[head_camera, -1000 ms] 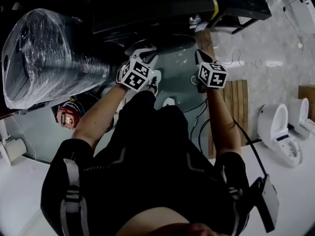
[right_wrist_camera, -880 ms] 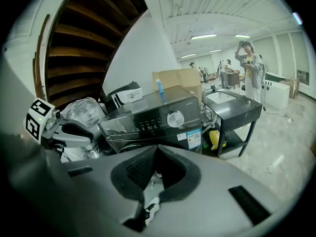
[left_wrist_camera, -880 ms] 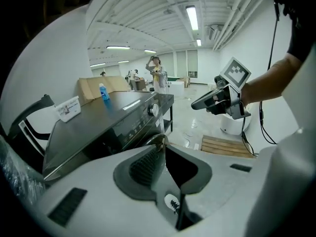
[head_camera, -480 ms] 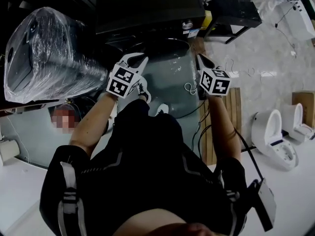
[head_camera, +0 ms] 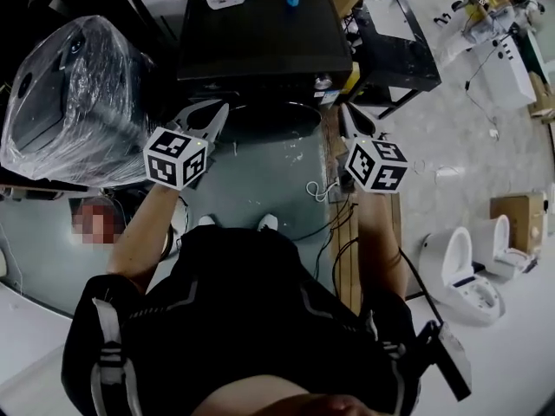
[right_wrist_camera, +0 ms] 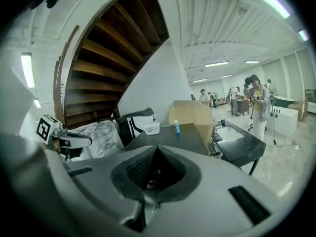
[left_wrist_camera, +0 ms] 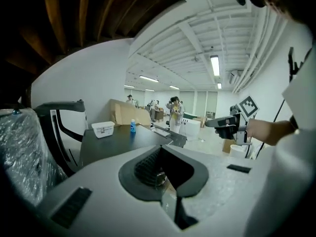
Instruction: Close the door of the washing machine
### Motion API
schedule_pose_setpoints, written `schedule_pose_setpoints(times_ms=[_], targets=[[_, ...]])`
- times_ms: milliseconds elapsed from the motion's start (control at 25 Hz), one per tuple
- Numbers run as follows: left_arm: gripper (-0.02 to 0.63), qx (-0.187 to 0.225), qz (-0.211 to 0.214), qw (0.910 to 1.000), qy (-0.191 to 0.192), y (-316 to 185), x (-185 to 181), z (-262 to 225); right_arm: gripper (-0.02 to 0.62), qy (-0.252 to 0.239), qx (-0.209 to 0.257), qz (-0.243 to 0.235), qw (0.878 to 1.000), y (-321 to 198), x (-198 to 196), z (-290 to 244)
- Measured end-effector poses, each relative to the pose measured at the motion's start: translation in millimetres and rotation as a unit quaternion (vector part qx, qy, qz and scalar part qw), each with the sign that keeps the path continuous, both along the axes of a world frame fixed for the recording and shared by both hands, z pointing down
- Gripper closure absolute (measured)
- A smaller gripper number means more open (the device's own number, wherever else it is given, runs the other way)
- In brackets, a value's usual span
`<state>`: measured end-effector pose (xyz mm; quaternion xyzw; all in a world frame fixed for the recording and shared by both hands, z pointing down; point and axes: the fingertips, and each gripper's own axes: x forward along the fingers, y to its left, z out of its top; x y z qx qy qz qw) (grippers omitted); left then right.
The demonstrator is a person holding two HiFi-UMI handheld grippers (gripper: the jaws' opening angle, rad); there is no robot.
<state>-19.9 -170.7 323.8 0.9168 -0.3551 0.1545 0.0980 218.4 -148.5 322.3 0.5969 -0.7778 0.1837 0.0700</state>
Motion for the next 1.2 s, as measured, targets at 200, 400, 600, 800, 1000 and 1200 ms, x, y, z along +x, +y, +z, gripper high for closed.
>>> schedule_pose_setpoints(times_ms=[200,400,600,800,1000,1200], targets=[[0.603,0.028,-0.024,0.9989,0.031,0.6,-55.2,-40.2,0.591,-0.001,0.045,0.003,0.999,-4.2,-36.1,-39.5],[0.603,0.056,-0.039,0.9965,0.049,-0.3,-109.4,-74.0,0.591,0.009,0.067,0.004,0.998,-10.9,-75.5,-69.7],[0.603,0.074,-0.050,0.9941,0.062,-3.6,-160.0,-97.8,0.591,0.023,0.088,0.000,0.996,-11.2,-119.0,-100.1],[0.603,0.106,-0.068,0.9898,0.066,-11.1,-202.4,-123.3,0.591,0.037,0.100,-0.004,0.994,-10.9,-156.7,-120.6],[0.603,0.125,-0.091,0.9856,0.070,-18.3,-233.7,-135.3,0.591,0.050,0.113,-0.003,0.992,-10.7,-188.4,-133.5],[0.603,0.129,-0.098,0.9837,0.078,-19.4,-244.3,-135.4,0.591,0.058,0.121,-0.010,0.991,-6.6,-210.3,-140.7]])
